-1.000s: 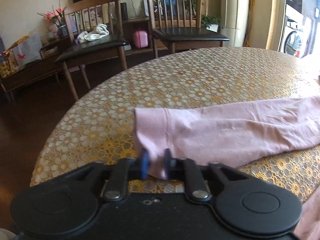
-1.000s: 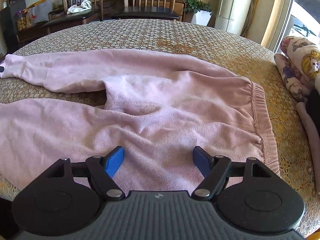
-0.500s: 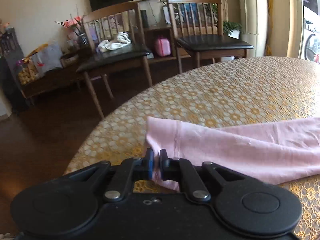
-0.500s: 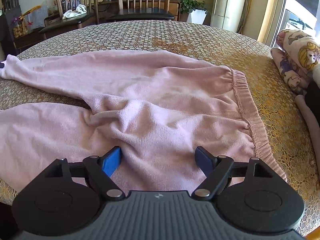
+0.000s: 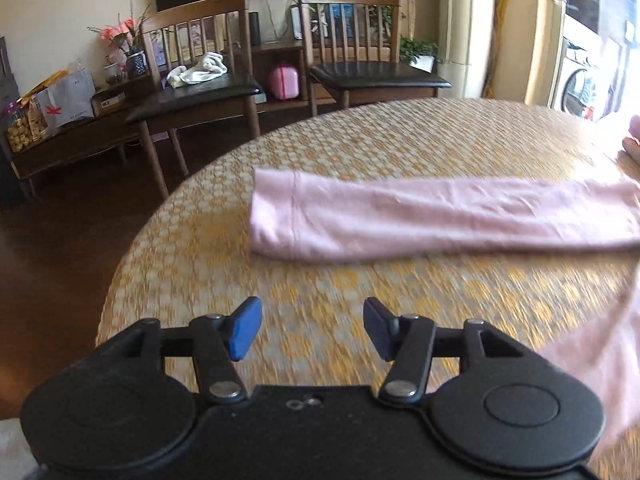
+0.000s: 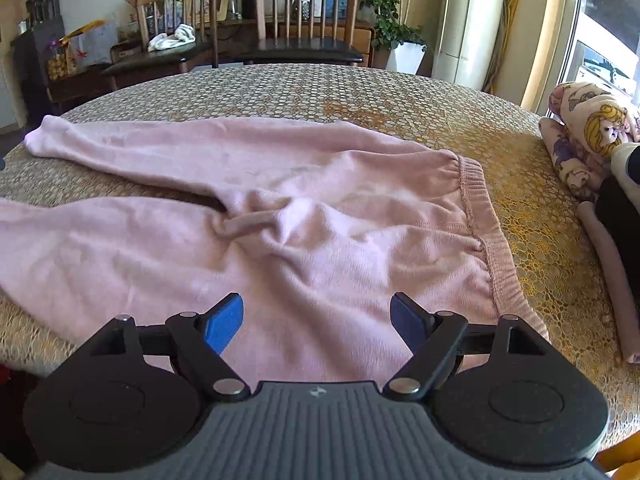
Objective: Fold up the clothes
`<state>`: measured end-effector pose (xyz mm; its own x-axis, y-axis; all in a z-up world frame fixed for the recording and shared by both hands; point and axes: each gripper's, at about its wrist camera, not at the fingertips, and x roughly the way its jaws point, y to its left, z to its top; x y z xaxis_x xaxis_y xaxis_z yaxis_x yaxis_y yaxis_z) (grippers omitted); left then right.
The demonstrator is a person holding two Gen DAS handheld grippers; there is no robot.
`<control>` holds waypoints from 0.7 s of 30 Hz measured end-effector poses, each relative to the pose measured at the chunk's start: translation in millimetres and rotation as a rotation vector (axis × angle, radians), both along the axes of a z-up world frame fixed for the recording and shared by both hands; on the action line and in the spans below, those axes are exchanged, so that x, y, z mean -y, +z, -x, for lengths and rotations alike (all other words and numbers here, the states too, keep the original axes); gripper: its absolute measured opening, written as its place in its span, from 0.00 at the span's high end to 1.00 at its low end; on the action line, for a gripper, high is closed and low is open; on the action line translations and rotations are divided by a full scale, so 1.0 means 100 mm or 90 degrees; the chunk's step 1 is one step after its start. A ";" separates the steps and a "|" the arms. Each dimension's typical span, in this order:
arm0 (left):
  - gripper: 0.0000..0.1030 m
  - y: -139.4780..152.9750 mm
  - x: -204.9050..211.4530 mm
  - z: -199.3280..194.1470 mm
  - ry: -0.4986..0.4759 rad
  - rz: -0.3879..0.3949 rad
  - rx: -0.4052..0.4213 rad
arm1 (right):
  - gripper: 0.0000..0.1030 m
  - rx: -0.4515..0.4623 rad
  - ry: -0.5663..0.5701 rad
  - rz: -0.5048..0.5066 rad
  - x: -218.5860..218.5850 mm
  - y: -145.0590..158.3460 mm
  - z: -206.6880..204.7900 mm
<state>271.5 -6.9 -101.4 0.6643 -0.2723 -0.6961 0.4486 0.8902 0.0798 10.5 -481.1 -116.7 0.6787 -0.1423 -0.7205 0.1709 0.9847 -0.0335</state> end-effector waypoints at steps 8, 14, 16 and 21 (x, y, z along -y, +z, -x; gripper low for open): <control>0.00 0.04 0.01 0.91 -0.078 -0.050 0.048 | 0.22 0.014 0.114 0.002 -0.46 -0.04 0.23; 0.00 -0.08 0.49 1.37 -0.218 -0.019 0.055 | 0.22 0.018 0.219 -0.005 -0.90 -0.08 0.21; 0.00 -0.17 0.68 1.46 -0.258 -0.019 0.051 | 0.22 0.022 0.239 -0.006 -0.98 -0.06 0.21; 0.00 -0.35 0.86 1.57 -0.298 -0.020 0.031 | 0.22 0.027 0.260 -0.021 -1.11 -0.03 0.24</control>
<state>114.5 -92.4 -136.7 0.5075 -0.5300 -0.6793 0.7961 0.5900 0.1345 -13.8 -370.4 -119.4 0.7036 0.1680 -0.6905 -0.2336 0.9723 -0.0014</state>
